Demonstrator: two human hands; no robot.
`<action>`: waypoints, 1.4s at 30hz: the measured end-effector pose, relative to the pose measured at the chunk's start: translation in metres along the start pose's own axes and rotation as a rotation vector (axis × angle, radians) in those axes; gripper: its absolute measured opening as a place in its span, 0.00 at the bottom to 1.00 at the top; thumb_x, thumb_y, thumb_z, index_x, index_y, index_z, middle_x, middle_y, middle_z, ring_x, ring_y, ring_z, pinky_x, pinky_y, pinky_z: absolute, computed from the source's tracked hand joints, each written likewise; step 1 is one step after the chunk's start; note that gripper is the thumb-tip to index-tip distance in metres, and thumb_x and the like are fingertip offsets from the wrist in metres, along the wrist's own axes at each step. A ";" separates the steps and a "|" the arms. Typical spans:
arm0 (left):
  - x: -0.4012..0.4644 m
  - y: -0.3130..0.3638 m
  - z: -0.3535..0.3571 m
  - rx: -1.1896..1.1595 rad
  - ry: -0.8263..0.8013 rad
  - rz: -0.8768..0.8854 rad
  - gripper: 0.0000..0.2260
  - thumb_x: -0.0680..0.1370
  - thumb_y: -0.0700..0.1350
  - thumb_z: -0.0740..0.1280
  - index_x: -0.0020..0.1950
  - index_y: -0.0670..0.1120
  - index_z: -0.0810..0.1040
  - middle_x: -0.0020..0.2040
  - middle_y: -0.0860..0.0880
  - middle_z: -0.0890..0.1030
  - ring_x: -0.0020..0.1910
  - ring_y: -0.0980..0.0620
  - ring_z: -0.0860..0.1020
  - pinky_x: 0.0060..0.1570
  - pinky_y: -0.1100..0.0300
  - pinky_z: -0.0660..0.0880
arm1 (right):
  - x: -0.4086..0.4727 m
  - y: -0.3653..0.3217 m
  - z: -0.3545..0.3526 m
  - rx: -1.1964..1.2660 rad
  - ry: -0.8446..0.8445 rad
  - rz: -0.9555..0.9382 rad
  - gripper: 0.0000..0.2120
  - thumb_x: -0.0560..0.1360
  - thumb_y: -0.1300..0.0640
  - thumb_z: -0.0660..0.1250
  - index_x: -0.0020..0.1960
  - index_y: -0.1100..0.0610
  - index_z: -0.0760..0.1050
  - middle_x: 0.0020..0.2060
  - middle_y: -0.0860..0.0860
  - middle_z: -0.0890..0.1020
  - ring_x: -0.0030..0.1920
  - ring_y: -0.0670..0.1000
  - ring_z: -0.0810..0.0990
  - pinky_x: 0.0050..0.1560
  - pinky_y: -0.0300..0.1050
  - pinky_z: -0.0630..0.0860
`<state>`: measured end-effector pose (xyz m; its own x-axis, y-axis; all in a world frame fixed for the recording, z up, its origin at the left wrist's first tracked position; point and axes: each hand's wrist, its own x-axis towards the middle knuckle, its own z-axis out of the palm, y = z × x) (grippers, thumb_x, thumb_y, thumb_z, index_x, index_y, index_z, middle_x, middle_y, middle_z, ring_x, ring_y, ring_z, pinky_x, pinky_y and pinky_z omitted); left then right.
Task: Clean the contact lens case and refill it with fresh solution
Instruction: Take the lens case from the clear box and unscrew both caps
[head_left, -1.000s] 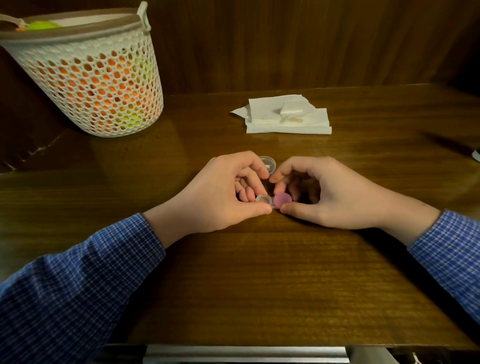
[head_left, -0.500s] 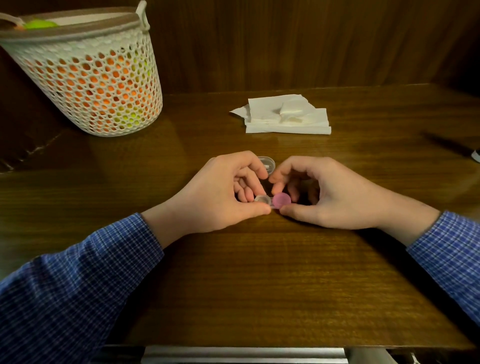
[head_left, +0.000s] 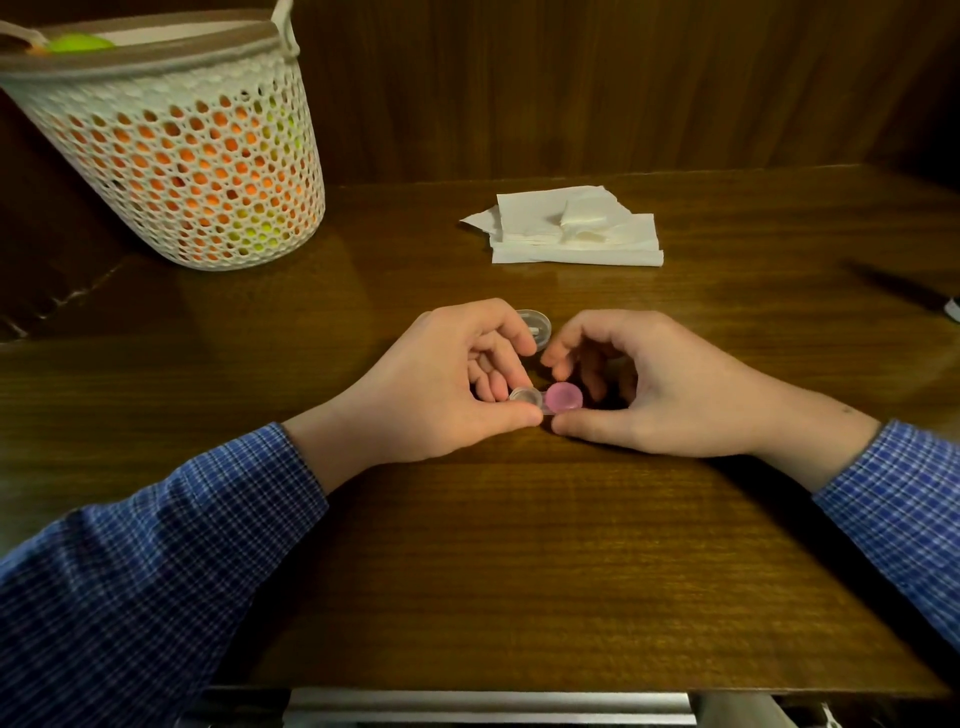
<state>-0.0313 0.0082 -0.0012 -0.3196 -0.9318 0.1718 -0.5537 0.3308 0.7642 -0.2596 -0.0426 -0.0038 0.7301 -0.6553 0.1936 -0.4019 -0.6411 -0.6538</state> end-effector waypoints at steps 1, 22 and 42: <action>0.000 0.000 0.000 0.000 -0.001 0.001 0.19 0.71 0.43 0.81 0.60 0.47 0.79 0.45 0.52 0.86 0.41 0.51 0.85 0.40 0.55 0.85 | 0.000 0.000 0.001 -0.006 0.011 0.006 0.19 0.70 0.46 0.77 0.58 0.47 0.78 0.45 0.42 0.82 0.44 0.44 0.81 0.41 0.37 0.79; 0.000 0.000 0.000 0.001 0.013 -0.005 0.19 0.71 0.43 0.81 0.59 0.48 0.79 0.44 0.52 0.86 0.40 0.52 0.85 0.40 0.55 0.85 | 0.000 0.000 -0.002 0.041 -0.032 -0.018 0.16 0.72 0.50 0.76 0.58 0.47 0.78 0.48 0.42 0.82 0.46 0.47 0.81 0.42 0.40 0.80; 0.000 0.000 0.000 -0.001 0.007 -0.005 0.19 0.71 0.43 0.81 0.59 0.47 0.79 0.45 0.51 0.86 0.40 0.52 0.85 0.41 0.57 0.84 | 0.000 0.002 -0.002 0.079 -0.039 0.003 0.13 0.74 0.51 0.75 0.57 0.47 0.78 0.48 0.42 0.83 0.43 0.49 0.82 0.40 0.42 0.81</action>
<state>-0.0312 0.0080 -0.0012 -0.3116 -0.9344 0.1726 -0.5545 0.3263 0.7655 -0.2614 -0.0445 -0.0036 0.7503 -0.6403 0.1641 -0.3604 -0.6044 -0.7105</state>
